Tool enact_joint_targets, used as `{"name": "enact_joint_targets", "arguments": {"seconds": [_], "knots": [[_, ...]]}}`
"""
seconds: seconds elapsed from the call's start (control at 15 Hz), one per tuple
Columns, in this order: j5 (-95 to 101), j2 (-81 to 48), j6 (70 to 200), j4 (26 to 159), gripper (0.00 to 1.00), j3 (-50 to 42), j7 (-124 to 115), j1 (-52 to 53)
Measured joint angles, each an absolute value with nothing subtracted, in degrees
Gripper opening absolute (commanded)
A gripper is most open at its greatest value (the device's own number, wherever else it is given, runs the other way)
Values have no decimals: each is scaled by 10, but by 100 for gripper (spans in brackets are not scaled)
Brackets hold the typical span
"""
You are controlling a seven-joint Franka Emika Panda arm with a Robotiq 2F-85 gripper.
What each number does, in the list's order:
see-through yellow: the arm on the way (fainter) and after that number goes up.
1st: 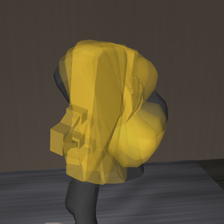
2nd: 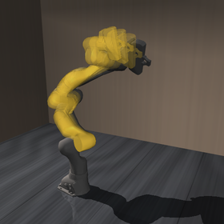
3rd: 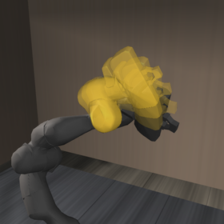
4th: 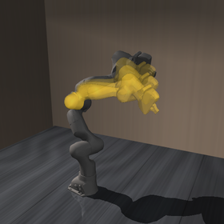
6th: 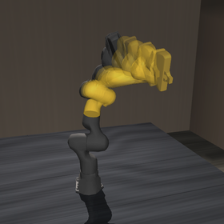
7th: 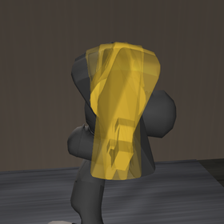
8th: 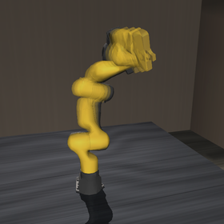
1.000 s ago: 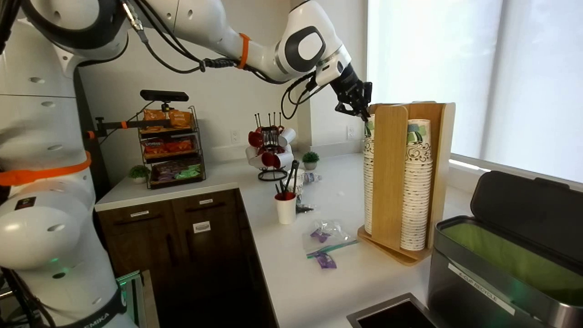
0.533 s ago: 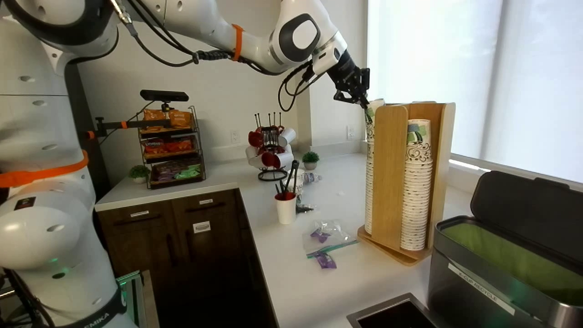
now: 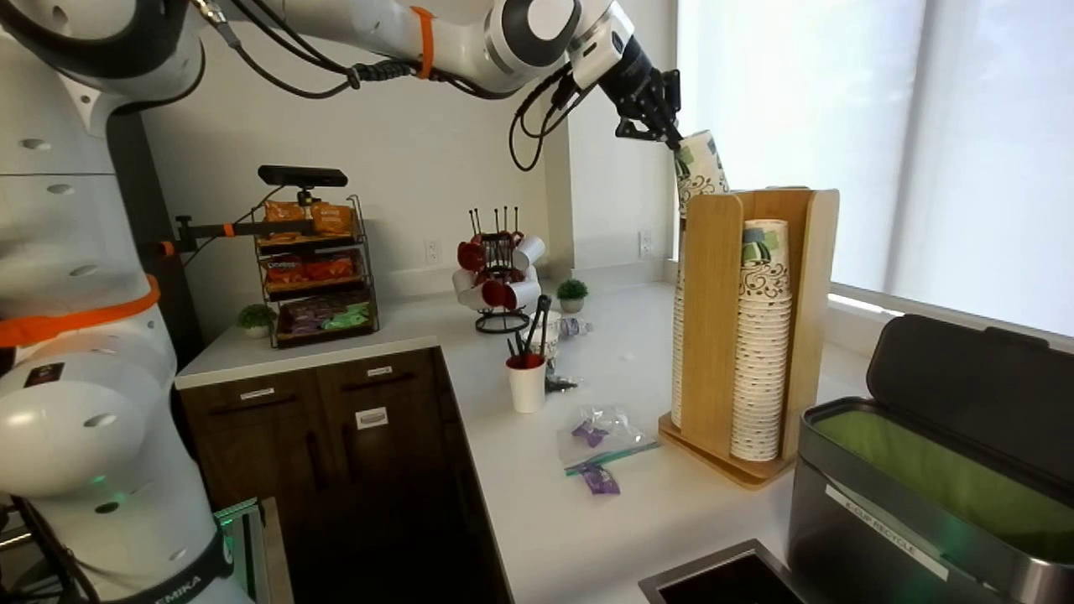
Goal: Put one cup on the countertop
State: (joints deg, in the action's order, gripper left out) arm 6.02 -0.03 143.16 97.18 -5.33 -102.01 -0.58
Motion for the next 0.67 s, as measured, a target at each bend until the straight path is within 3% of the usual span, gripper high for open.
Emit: {"name": "enact_joint_targets", "arguments": {"seconds": [0.67], "knots": [[-38, 77, 1413, 1000, 2, -44, -879, -10]]}}
